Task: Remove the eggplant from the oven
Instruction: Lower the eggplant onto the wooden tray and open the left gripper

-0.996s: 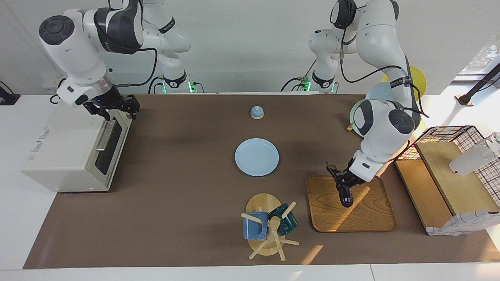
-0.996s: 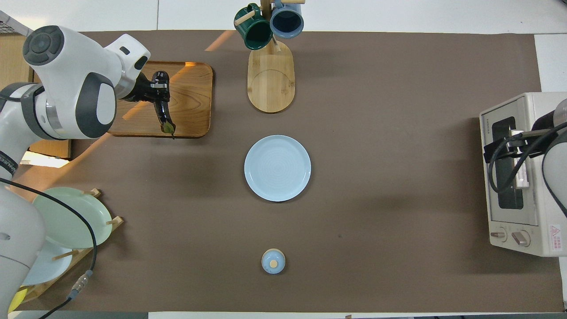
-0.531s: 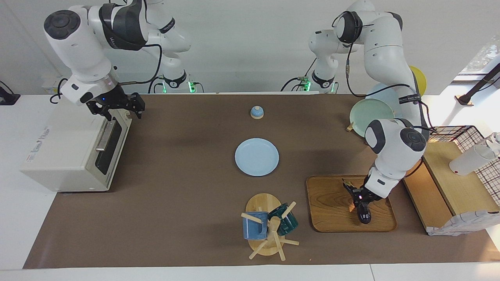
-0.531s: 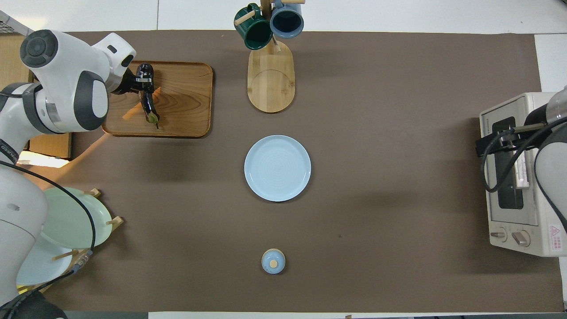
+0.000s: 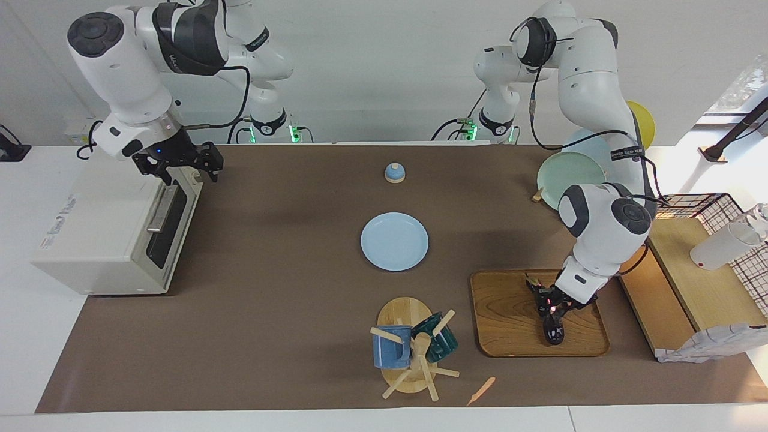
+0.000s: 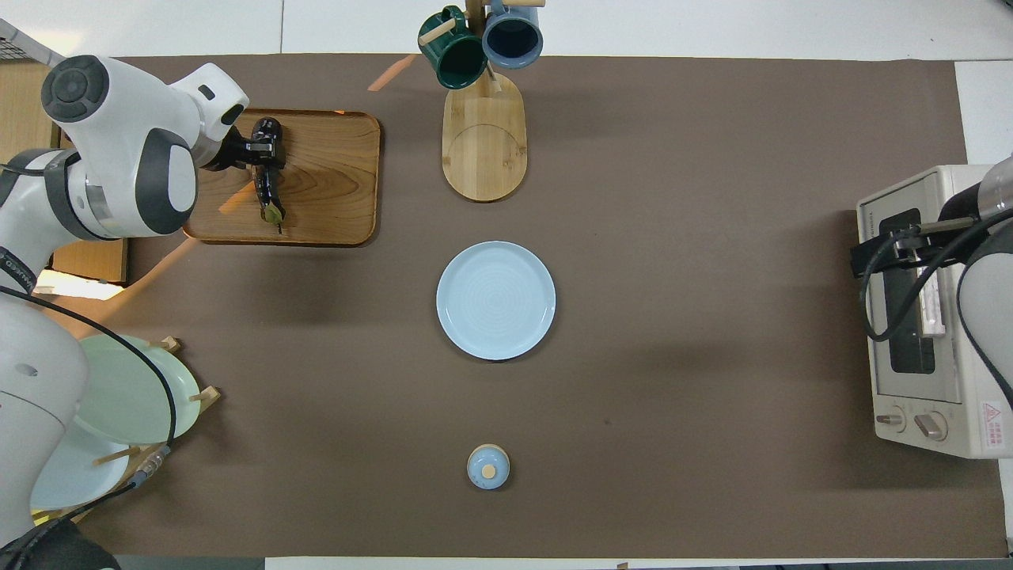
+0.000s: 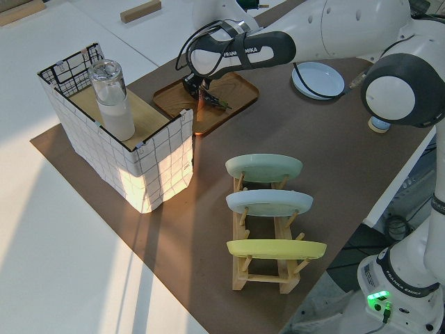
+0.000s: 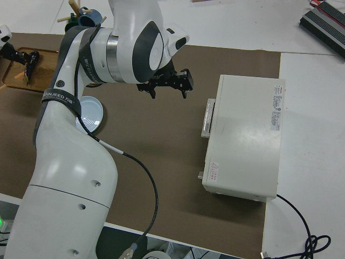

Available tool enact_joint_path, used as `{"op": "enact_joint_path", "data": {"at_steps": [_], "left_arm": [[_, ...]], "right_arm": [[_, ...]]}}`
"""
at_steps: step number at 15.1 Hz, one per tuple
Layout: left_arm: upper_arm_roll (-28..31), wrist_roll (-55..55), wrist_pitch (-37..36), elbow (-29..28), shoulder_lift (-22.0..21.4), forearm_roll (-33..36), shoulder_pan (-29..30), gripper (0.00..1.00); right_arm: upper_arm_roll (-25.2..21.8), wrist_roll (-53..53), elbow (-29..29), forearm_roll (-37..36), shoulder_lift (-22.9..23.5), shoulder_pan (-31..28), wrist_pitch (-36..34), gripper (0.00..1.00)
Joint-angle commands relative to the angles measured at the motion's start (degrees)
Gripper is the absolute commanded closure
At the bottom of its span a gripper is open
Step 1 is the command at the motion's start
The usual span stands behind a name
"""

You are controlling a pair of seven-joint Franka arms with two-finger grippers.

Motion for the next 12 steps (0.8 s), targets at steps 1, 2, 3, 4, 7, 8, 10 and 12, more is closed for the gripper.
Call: {"op": "enact_joint_path", "data": {"at_steps": [1, 2, 3, 4, 7, 8, 10, 12], "left_arm": [[0.11, 0.54, -0.52, -0.38, -2.13, 1.1, 0.31, 0.0], [0.11, 0.36, -1.83, -0.46, -3.62, 1.02, 0.4, 0.0], [0.11, 0.1, -4.45, -0.46, -5.46, 1.01, 0.57, 0.0], [0.2, -0.42, -7.35, -0.55, -7.83, 0.93, 1.1, 0.0], [0.29, -1.48, -16.06, -0.64, -13.9, 1.01, 2.07, 0.0], [0.46, -1.83, -18.87, -0.73, -15.83, 1.01, 2.07, 0.0], [0.55, -2.19, -23.44, -0.64, -19.44, 1.01, 2.07, 0.0], [1.07, -2.19, -27.75, -0.73, -23.39, 1.01, 2.07, 0.0]], "right_arm": [[0.24, 0.23, 0.4, 1.69, 0.06, -0.47, -0.44, 0.0], [0.24, -0.04, 0.4, 1.69, 0.06, -0.74, -0.88, 0.0], [0.24, 0.22, 0.49, 1.78, -0.03, -0.48, -0.45, 0.0], [0.33, 0.31, 0.84, 1.87, -0.03, -0.65, -0.09, 0.0], [0.15, 0.31, 1.11, 4.5, -0.55, -0.74, -0.09, 0.0], [0.15, 0.23, 1.02, 4.42, -0.99, -0.65, -0.18, 0.0], [0.15, 0.23, 0.93, 4.42, -1.35, -0.65, -0.35, 0.0], [0.15, 0.14, 0.67, 4.42, -1.44, -0.74, -0.35, 0.0]]}}
